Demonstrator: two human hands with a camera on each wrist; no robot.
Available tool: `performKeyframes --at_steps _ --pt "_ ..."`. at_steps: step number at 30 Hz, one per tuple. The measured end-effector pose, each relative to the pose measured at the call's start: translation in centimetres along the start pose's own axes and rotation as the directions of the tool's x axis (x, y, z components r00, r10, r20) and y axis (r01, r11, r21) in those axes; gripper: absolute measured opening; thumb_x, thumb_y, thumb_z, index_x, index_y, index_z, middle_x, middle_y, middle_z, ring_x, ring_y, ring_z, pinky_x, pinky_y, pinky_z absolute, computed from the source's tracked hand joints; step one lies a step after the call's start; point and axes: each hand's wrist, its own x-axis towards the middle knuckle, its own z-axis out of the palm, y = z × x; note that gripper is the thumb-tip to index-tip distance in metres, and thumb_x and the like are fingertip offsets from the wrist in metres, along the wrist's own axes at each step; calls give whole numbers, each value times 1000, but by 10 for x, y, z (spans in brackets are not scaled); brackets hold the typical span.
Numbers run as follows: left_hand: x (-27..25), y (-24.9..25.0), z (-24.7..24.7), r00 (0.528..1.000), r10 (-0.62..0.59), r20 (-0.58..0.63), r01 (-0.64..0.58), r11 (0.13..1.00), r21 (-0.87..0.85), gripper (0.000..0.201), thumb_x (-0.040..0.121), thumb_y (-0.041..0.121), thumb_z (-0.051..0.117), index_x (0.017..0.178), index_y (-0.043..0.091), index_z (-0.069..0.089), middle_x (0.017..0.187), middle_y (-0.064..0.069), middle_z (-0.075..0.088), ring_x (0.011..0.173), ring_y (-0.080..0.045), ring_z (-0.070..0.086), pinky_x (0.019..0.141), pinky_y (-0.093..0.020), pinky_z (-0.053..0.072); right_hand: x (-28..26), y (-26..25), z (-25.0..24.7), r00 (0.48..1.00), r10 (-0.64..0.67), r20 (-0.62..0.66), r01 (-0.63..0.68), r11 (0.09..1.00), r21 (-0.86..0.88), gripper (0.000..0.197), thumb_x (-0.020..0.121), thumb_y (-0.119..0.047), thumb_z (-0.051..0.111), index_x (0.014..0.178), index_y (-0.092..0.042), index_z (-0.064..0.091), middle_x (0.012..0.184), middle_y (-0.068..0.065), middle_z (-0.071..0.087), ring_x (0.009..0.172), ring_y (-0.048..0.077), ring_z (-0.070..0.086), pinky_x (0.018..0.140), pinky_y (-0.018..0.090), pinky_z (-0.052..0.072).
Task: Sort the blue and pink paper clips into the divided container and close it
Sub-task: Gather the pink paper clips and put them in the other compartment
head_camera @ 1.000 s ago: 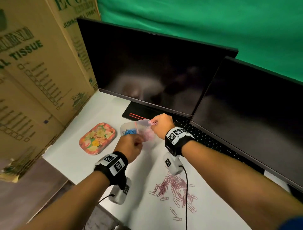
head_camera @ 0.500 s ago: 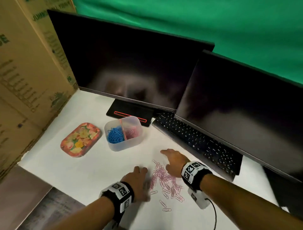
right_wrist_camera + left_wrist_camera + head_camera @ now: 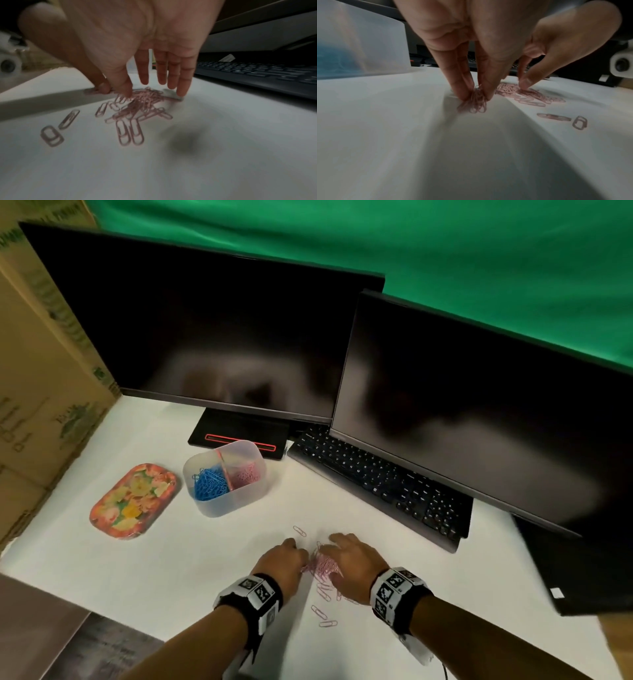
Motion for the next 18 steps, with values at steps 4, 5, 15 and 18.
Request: performKeyframes --at_steps 4,5,15,18 --pt "-10 -11 5 993 -118 23 120 986 -115 66 81 28 66 138 22 33 131 -7 38 111 -29 57 91 -38 50 -16 12 6 961 275 12 -275 958 86 70 84 -19 63 144 -21 26 138 4 31 123 25 43 99 35 47" --pt "-13 -12 7 988 -144 58 150 980 -129 74 78 30 69 140 22 28 133 -7 35 111 -30 57 91 -37 50 -18 13 10 952 301 46 -304 948 96 75 83 -20 66 144 -20 23 137 5 30 122 25 45 98 34 48" --pt "3 -3 6 989 -148 -24 143 980 -135 27 87 17 55 113 20 57 113 -7 54 101 -28 59 85 -32 47 15 -8 9 974 223 39 -226 947 228 45 87 -25 61 130 -24 48 128 2 44 113 28 55 96 35 48" --pt "7 -3 5 990 -138 -39 134 987 -85 25 88 16 54 112 19 61 111 -7 59 102 -27 60 84 -31 47 20 -9 8 985 173 15 -173 973 155 29 91 -20 52 119 -18 57 119 6 55 109 29 57 93 37 50"
